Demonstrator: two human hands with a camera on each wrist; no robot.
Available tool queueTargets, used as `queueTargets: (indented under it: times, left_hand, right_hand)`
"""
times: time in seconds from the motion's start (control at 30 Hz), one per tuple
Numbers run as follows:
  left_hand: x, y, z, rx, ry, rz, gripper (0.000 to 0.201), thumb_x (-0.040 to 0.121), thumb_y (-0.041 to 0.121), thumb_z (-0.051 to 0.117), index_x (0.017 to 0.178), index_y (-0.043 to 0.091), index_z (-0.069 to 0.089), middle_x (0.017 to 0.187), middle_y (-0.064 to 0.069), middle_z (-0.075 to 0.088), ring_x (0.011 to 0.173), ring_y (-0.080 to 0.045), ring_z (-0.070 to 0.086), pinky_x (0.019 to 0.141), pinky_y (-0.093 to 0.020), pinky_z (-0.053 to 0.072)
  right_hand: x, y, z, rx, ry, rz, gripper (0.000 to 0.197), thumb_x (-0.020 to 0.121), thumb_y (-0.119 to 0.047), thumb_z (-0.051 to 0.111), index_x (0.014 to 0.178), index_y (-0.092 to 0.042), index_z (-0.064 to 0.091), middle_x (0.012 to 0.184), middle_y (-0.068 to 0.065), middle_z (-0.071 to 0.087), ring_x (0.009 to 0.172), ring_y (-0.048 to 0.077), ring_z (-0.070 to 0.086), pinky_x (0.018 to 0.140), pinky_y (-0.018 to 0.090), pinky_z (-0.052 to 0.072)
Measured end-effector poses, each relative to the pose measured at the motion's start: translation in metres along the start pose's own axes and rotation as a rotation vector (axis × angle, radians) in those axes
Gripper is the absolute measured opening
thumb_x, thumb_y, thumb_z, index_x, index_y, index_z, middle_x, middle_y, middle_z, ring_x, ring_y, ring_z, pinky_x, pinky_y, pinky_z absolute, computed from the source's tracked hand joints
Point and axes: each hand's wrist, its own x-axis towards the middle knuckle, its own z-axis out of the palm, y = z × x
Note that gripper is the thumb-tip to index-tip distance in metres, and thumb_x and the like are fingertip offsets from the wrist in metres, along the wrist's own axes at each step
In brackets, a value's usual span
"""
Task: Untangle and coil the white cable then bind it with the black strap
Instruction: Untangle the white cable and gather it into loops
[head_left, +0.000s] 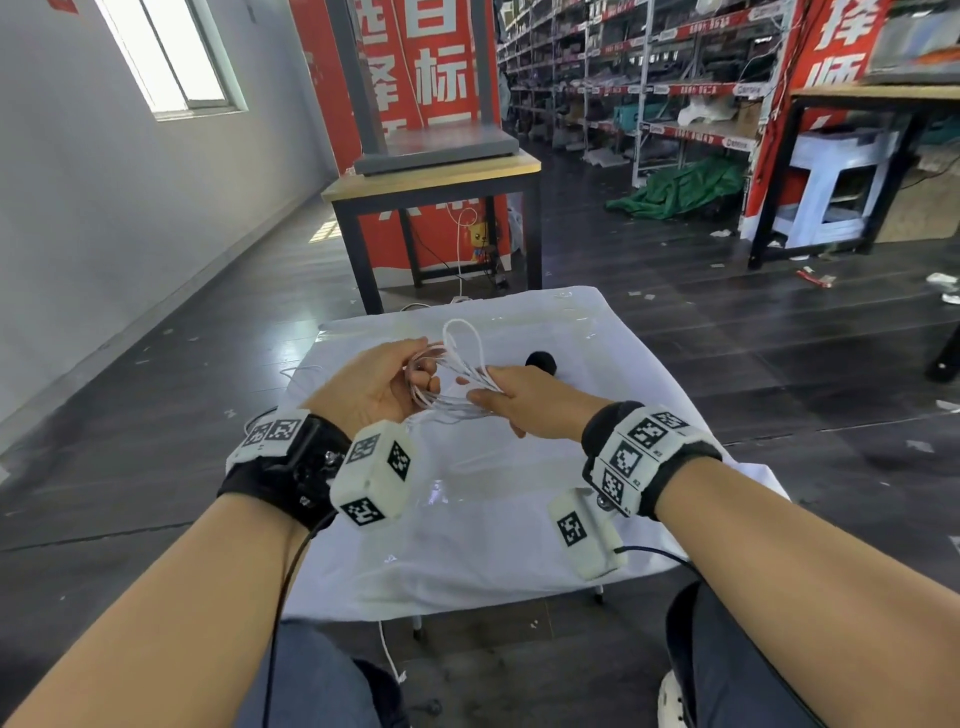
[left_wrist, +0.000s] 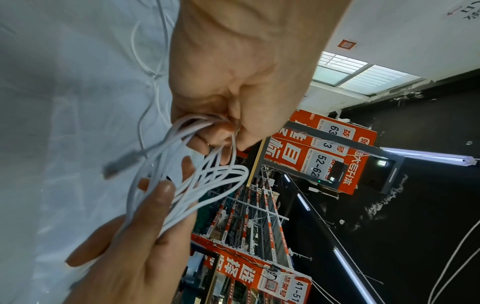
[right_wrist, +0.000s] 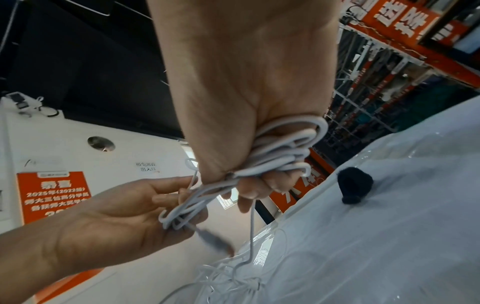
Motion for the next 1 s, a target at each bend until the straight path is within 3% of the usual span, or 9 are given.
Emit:
queueTargets:
  times: [0.1, 0.2, 0.3, 0.4, 0.53, 0.6, 0.67, 0.83, 1.0]
  left_hand:
    - [0.002, -0.003, -0.002, 0.057, -0.010, 0.008, 0.022, 0.097, 0.027, 0.053, 0.083, 0.011, 0.057, 0.047, 0.004, 0.041, 0.032, -0.005, 0.035, 0.052, -0.018, 0.043]
    - [-0.002, -0.003, -0.005, 0.035, -0.107, 0.010, 0.018, 0.095, 0.028, 0.055, 0.085, 0.013, 0.060, 0.046, 0.007, 0.034, 0.035, -0.004, 0.033, 0.066, -0.020, 0.040]
    - [-0.002, -0.003, -0.007, -0.041, -0.127, -0.002, 0.015, 0.097, 0.023, 0.052, 0.092, 0.012, 0.062, 0.044, 0.007, 0.033, 0.034, -0.004, 0.031, 0.057, -0.018, 0.048]
    - [0.004, -0.007, -0.008, -0.187, -0.054, -0.011, 0.019, 0.099, 0.020, 0.048, 0.087, 0.009, 0.057, 0.042, 0.005, 0.037, 0.030, -0.003, 0.032, 0.046, -0.013, 0.044]
    - [0.013, -0.011, -0.008, -0.246, 0.021, 0.013, 0.026, 0.101, 0.020, 0.043, 0.081, 0.008, 0.053, 0.041, 0.004, 0.038, 0.029, -0.003, 0.032, 0.039, -0.012, 0.041]
    - [0.014, -0.012, -0.008, -0.259, 0.029, 0.010, 0.028, 0.102, 0.021, 0.042, 0.080, 0.008, 0.053, 0.041, 0.003, 0.038, 0.029, -0.004, 0.032, 0.040, -0.013, 0.040]
    - [0.014, -0.012, -0.007, -0.278, 0.020, 0.004, 0.027, 0.102, 0.021, 0.042, 0.083, 0.007, 0.053, 0.042, 0.002, 0.039, 0.029, -0.004, 0.032, 0.039, -0.013, 0.042]
    - [0.012, -0.013, 0.000, -0.254, 0.030, 0.002, 0.028, 0.102, 0.021, 0.041, 0.083, 0.005, 0.053, 0.043, 0.001, 0.040, 0.029, -0.004, 0.032, 0.038, -0.013, 0.043]
    - [0.011, -0.013, 0.012, -0.301, 0.049, 0.031, 0.031, 0.103, 0.019, 0.038, 0.081, 0.003, 0.052, 0.042, -0.001, 0.040, 0.028, -0.005, 0.033, 0.038, -0.015, 0.046]
  right_hand:
    - [0.007, 0.002, 0.000, -0.116, 0.019, -0.042, 0.032, 0.101, -0.033, 0.041, 0.116, -0.007, 0.051, 0.091, 0.008, 0.055, 0.052, 0.014, 0.050, 0.058, 0.030, 0.045]
    - [0.011, 0.007, 0.002, -0.076, 0.045, -0.052, 0.043, 0.100, -0.032, 0.042, 0.141, -0.019, 0.034, 0.108, 0.009, 0.057, 0.054, 0.013, 0.050, 0.055, 0.029, 0.048]
    - [0.013, 0.011, 0.008, 0.049, 0.094, -0.108, 0.054, 0.100, -0.030, 0.042, 0.149, -0.030, 0.020, 0.119, 0.008, 0.054, 0.066, 0.017, 0.056, 0.055, 0.024, 0.052]
    - [0.017, 0.012, 0.012, 0.136, 0.140, -0.178, 0.053, 0.099, -0.032, 0.043, 0.148, -0.037, 0.021, 0.121, 0.014, 0.050, 0.085, 0.026, 0.060, 0.060, 0.024, 0.056]
    - [0.013, 0.007, 0.011, 0.130, 0.154, -0.201, 0.045, 0.101, -0.037, 0.036, 0.146, -0.038, 0.029, 0.119, 0.012, 0.052, 0.084, 0.026, 0.060, 0.071, 0.028, 0.056]
    - [0.010, 0.004, 0.010, 0.076, 0.193, -0.211, 0.041, 0.103, -0.031, 0.035, 0.143, -0.029, 0.039, 0.118, 0.010, 0.053, 0.095, 0.024, 0.059, 0.089, 0.031, 0.050]
    - [0.008, 0.004, 0.007, 0.060, 0.301, -0.197, 0.034, 0.101, -0.024, 0.041, 0.131, -0.017, 0.054, 0.118, 0.006, 0.052, 0.105, 0.017, 0.053, 0.097, 0.022, 0.039]
    - [0.010, 0.003, 0.001, 0.093, 0.384, -0.134, 0.023, 0.093, -0.021, 0.059, 0.114, -0.016, 0.066, 0.114, 0.000, 0.047, 0.100, 0.007, 0.047, 0.086, 0.009, 0.035]
    - [0.013, -0.003, 0.003, 0.062, 0.471, -0.137, 0.016, 0.091, -0.019, 0.060, 0.105, -0.013, 0.064, 0.100, -0.001, 0.055, 0.090, 0.009, 0.053, 0.080, 0.015, 0.042]
